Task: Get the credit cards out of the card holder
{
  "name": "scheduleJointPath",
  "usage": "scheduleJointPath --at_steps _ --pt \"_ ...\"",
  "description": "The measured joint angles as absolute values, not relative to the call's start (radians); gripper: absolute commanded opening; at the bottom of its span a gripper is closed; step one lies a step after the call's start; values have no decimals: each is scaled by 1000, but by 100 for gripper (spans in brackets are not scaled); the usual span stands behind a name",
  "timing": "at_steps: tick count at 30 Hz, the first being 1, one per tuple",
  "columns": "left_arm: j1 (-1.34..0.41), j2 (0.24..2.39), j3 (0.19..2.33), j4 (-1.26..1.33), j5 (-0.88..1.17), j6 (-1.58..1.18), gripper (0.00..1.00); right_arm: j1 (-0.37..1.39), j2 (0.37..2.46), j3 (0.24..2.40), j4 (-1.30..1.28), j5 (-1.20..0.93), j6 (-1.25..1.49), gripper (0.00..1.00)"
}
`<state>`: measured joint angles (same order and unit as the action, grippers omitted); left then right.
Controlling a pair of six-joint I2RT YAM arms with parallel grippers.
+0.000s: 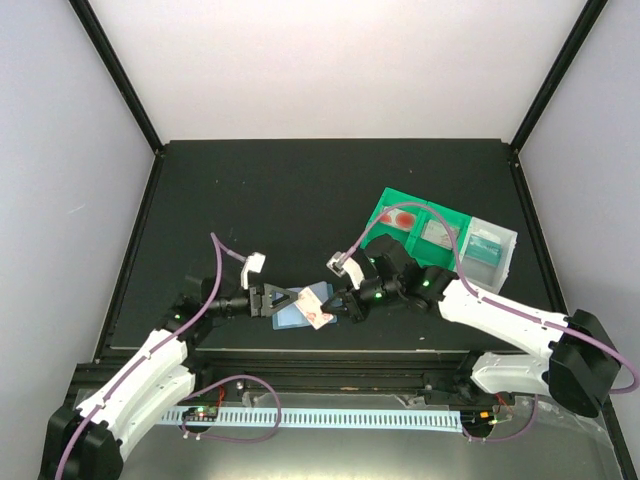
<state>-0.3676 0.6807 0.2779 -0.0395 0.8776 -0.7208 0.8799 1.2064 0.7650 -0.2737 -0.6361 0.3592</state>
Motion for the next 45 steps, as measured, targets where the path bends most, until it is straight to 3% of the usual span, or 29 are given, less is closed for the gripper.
scheduleJointPath --at_steps 3,8,15,18,20,22,30,39,45 --pt "-368 681 277 11 942 -737 64 880 1209 765 -270 -714 355 1" --pt "-368 676 274 65 1009 -765 38 880 1228 765 -242 -795 362 2" --pt "-368 671 254 110 1057 -781 33 880 1233 757 -183 -841 397 2" --pt "-368 682 242 137 1084 -795 11 880 1238 757 -174 -848 404 2" --pt "-368 687 237 154 1097 -809 2 880 1242 757 -171 -848 407 2" --pt "-368 687 236 175 1112 -812 1 879 1243 754 -173 -847 412 5" --pt "-368 675 226 194 1100 -843 2 875 1239 727 -124 -825 456 34" --pt "-368 544 141 262 915 -1017 2 875 1234 584 169 -773 709 49" --pt "-368 405 85 289 727 -1151 2 875 1309 524 447 -716 954 46"
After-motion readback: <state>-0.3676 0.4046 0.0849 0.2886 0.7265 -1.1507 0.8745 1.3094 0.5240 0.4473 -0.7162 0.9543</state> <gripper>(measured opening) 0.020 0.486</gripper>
